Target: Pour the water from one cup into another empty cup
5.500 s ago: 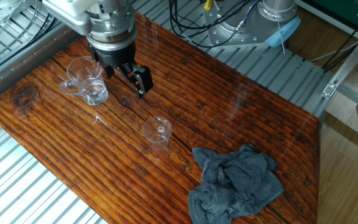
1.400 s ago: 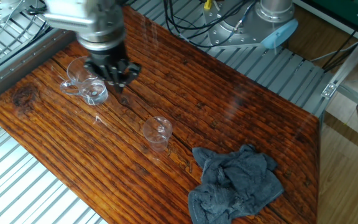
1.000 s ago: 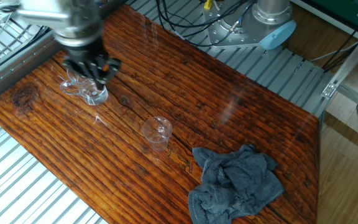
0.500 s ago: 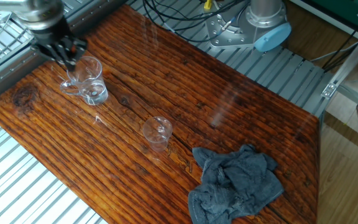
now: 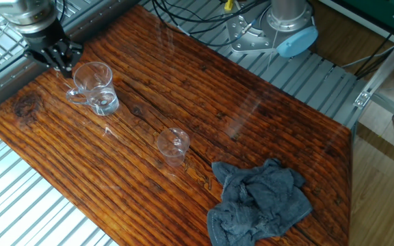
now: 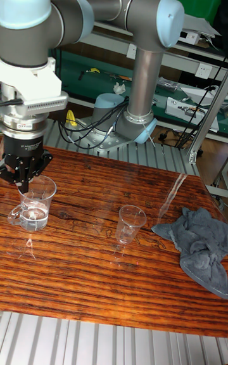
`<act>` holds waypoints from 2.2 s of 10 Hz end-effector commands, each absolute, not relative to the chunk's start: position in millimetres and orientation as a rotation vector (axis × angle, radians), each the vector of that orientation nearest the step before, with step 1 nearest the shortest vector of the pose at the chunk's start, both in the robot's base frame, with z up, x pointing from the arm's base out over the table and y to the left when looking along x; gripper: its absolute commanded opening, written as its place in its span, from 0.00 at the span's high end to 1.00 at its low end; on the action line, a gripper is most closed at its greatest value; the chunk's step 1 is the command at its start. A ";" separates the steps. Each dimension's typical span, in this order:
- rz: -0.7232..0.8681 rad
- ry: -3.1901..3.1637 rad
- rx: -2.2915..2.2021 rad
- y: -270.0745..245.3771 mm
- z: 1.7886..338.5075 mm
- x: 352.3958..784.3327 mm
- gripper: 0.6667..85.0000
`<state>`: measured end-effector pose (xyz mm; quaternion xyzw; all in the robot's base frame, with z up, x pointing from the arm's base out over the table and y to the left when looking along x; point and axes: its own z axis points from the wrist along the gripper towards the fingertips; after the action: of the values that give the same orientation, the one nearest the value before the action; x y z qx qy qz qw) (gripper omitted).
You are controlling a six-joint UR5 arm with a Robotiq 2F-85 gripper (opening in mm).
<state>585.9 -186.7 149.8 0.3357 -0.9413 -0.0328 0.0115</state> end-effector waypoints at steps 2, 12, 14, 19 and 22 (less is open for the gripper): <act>-0.140 -2.952 0.949 -190.0 145.0 583.2 0.53; -0.229 -2.901 0.975 -192.2 129.5 573.2 0.64; -0.243 -2.893 1.010 -198.3 126.0 578.5 0.64; -0.347 -2.864 0.965 -183.2 126.1 571.0 0.64; -0.311 -2.865 0.972 -188.8 121.4 573.7 0.67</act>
<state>571.8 -190.0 122.8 0.3201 -0.9407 -0.0990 0.0523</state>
